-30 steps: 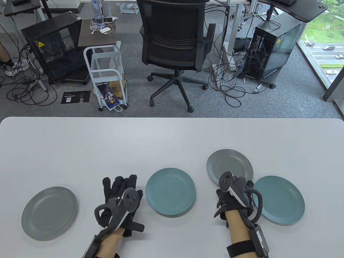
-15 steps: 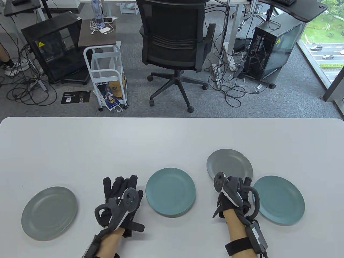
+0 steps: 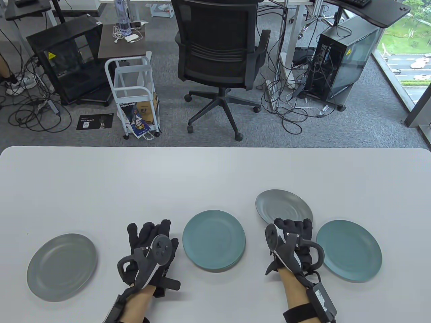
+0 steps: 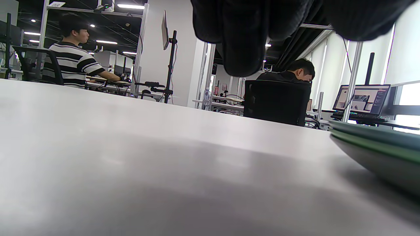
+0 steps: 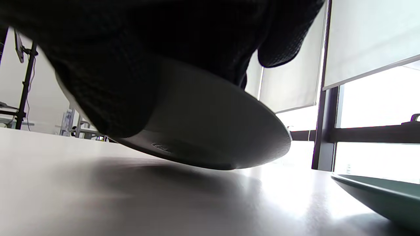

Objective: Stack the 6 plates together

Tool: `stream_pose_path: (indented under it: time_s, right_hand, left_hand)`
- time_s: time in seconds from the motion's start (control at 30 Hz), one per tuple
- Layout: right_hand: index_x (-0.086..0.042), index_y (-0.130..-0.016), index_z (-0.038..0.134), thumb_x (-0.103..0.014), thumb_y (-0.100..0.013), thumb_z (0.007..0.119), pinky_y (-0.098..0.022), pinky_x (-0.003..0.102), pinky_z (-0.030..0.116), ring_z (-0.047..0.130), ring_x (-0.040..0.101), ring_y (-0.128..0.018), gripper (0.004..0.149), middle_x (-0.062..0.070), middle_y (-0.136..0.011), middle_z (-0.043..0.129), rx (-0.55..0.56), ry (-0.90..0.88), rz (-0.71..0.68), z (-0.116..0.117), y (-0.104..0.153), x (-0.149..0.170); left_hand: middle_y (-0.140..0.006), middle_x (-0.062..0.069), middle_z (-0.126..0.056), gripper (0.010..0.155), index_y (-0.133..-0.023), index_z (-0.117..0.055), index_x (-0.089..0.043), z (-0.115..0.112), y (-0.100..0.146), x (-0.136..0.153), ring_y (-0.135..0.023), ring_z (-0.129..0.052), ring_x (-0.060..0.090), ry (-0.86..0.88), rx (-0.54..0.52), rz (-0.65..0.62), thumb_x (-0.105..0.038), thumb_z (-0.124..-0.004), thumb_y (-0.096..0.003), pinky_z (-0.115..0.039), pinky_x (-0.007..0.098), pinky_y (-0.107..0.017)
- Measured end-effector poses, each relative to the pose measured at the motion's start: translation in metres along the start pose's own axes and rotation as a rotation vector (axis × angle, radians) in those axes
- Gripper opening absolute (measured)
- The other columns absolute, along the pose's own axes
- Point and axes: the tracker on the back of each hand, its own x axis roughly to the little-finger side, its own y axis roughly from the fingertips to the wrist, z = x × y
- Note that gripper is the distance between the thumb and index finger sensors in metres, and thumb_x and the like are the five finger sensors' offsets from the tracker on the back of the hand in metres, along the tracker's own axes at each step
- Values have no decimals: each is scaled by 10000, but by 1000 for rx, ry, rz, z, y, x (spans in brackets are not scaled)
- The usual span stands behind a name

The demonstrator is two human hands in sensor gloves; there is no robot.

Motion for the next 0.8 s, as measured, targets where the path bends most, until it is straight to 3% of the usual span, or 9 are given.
stream_pose_path:
  time_s: [0.47, 0.8]
  right_hand:
    - [-405, -698, 922, -457, -366, 975, -742, 455, 625, 965, 103, -697, 340, -163, -732, 999, 169, -166, -157, -26, 14, -30]
    - [-408, -703, 917, -459, -373, 970, -749, 454, 618, 961, 100, -703, 338, -168, -738, 994, 205, -265, -260, -44, 24, -51]
  left_hand:
    - [-825, -196, -966, 688, -975, -619, -410, 5, -6, 10, -1015, -746, 35, 82, 7, 64, -636, -727, -335, -265, 432, -910]
    - [-731, -175, -1023, 690, -964, -651, -352, 9, -11, 21, -940, -823, 49, 252, 44, 131, -635, -728, -339, -327, 431, -892]
